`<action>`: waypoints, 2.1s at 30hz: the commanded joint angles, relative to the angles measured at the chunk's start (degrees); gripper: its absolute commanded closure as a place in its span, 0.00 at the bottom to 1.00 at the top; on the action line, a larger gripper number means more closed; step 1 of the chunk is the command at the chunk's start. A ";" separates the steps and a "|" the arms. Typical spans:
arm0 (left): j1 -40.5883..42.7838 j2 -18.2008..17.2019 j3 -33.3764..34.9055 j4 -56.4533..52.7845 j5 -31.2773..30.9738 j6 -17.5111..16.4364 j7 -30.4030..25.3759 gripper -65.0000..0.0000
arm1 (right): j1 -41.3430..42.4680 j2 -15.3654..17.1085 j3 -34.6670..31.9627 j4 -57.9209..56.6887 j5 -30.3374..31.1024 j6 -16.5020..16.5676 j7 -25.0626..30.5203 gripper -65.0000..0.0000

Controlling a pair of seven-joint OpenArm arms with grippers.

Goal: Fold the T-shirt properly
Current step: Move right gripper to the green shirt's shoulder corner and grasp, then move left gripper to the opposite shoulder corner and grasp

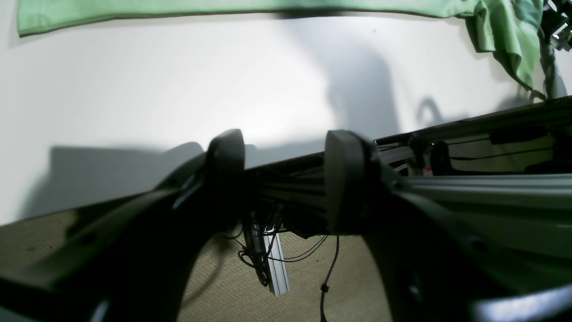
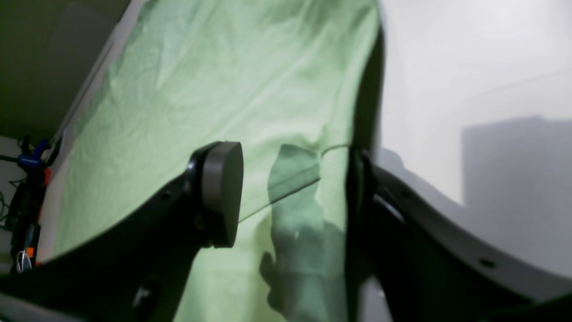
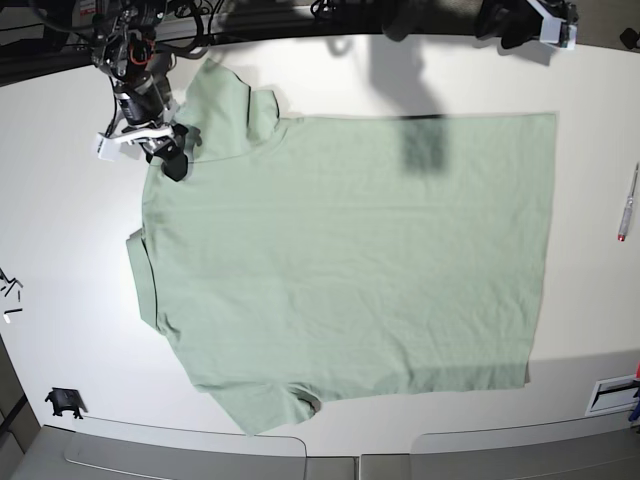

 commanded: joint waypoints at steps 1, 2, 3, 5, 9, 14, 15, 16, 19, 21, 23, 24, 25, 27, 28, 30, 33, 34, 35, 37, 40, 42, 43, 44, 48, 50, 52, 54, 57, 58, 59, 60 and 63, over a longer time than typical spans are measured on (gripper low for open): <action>0.72 -0.28 -0.33 0.76 -0.92 -0.26 -1.11 0.58 | 0.00 0.28 0.13 0.48 -0.09 -0.02 -0.31 0.53; 0.50 -0.28 -0.33 0.76 -0.90 -0.24 -1.07 0.58 | 0.00 0.15 0.13 0.48 -0.11 -0.02 -0.28 0.57; 0.20 -0.28 -0.33 0.76 -0.90 -0.24 -1.07 0.58 | 0.00 0.15 0.13 0.48 -0.09 -0.02 -0.24 0.64; -0.68 -0.28 -0.33 0.76 -0.90 -0.20 -1.07 0.58 | 0.00 0.17 0.13 0.48 -0.15 -0.02 -0.26 0.85; -3.52 -0.31 -0.33 0.76 -0.87 0.31 2.34 0.58 | 0.00 0.17 0.13 0.48 -3.21 -0.02 -1.31 1.00; -8.72 -0.33 -0.33 0.74 3.76 4.76 8.52 0.58 | 0.00 0.17 0.13 0.48 -3.15 -0.02 -2.36 1.00; -9.68 -0.33 -0.33 0.72 5.49 6.27 8.59 0.58 | 0.00 0.17 0.13 0.48 -3.13 -0.02 -2.32 1.00; -10.64 -0.33 -0.33 0.72 6.99 7.56 8.81 0.58 | 0.00 0.17 0.13 0.48 -3.13 -0.02 -2.21 1.00; -12.98 -0.35 -0.33 0.66 10.32 9.18 9.18 0.58 | -0.02 0.17 0.07 0.48 -3.13 0.00 -1.88 1.00; -14.29 -0.35 -0.33 0.42 11.85 10.60 9.18 0.58 | 0.00 0.17 0.07 0.48 -3.15 -0.02 -1.88 1.00; -15.89 -0.42 -0.33 -0.42 13.22 11.72 9.18 0.58 | 0.00 0.17 0.07 0.48 -3.13 -0.02 -1.86 1.00; -16.65 -0.68 -0.33 -1.20 13.29 11.76 9.18 0.58 | 0.00 0.17 0.07 0.48 -3.13 -0.02 -1.86 1.00; -17.42 -1.16 -0.33 -2.27 13.27 11.89 9.18 0.58 | 0.00 0.17 0.07 0.48 -3.13 -0.02 -1.86 1.00; -19.10 -2.60 -0.33 -5.44 13.27 11.89 9.18 0.58 | 0.00 0.17 0.07 0.48 -3.13 -0.02 -1.86 1.00; -20.06 -3.52 -0.33 -7.58 13.22 11.91 9.16 0.58 | 0.00 0.17 0.07 0.48 -3.13 -0.02 -1.86 1.00; -22.10 -5.29 -0.35 -12.35 13.18 12.11 9.16 0.58 | 0.00 0.17 0.07 0.48 -3.13 -0.02 -1.86 1.00; -25.16 -7.23 -1.68 -19.02 11.96 12.11 9.14 0.58 | -0.02 0.17 0.07 0.48 -3.13 -0.02 -1.88 1.00; -26.08 -7.52 -2.89 -20.68 10.60 12.09 9.14 0.58 | -0.02 0.17 0.07 0.48 -3.13 -0.02 -1.86 1.00; -26.84 -7.67 -4.31 -22.08 8.74 12.09 9.14 0.58 | -0.02 0.17 0.07 0.48 -3.13 -0.02 -1.88 1.00; -28.30 -7.80 -7.76 -24.63 3.02 12.07 9.16 0.58 | 0.00 0.17 0.07 0.48 -3.13 -0.02 -1.86 1.00; -30.25 -7.78 -12.41 -28.68 -5.86 11.89 9.44 0.58 | 0.00 0.17 0.07 0.48 -3.13 -0.02 -1.84 1.00; -31.36 -7.78 -14.21 -31.52 -9.84 11.78 11.04 0.58 | -0.02 0.17 0.07 0.48 -3.13 -0.02 -1.86 1.00; -31.80 -7.78 -14.56 -33.03 -11.76 11.28 12.07 0.58 | -0.02 0.17 0.07 0.48 -3.13 -0.02 -1.84 1.00; -32.28 -7.72 -14.53 -34.56 -13.53 10.19 12.74 0.58 | 0.00 0.17 0.07 0.48 -3.13 -0.02 -1.86 1.00; -34.84 -4.81 -14.40 -39.85 -20.39 5.27 17.73 0.58 | 0.00 0.17 0.07 0.48 -3.10 -0.02 -1.84 1.00; -36.02 -2.86 -14.40 -41.75 -23.74 3.13 20.72 0.58 | -0.02 0.17 0.07 0.48 -3.13 -0.02 -1.90 1.00; -36.70 -1.09 -14.29 -42.73 -25.81 2.05 22.93 0.58 | -0.02 0.17 0.07 0.48 -3.13 -0.02 -1.90 1.00; -36.79 0.20 -13.86 -42.80 -26.03 1.16 24.09 0.58 | -0.02 0.17 0.07 0.48 -3.13 -0.02 -1.92 1.00; -36.79 0.79 -11.23 -42.80 -25.81 1.03 25.73 0.58 | -0.02 0.17 0.07 0.48 -3.13 -0.02 -1.92 1.00; -36.79 0.76 -10.10 -42.80 -25.42 1.03 25.90 0.58 | -0.02 0.17 0.07 0.48 -3.13 -0.02 -1.92 1.00; -36.83 0.79 -9.05 -42.80 -24.61 1.05 25.86 0.58 | -0.02 0.17 0.07 0.48 -3.13 -0.02 -1.92 1.00; -36.83 0.79 -8.02 -42.80 -23.63 1.05 25.86 0.58 | -0.02 0.17 0.07 0.48 -3.13 -0.02 -1.92 1.00; -37.29 0.79 -5.88 -42.80 -19.91 1.07 25.86 0.59 | -0.02 0.17 0.07 0.48 -3.13 -0.02 -1.92 1.00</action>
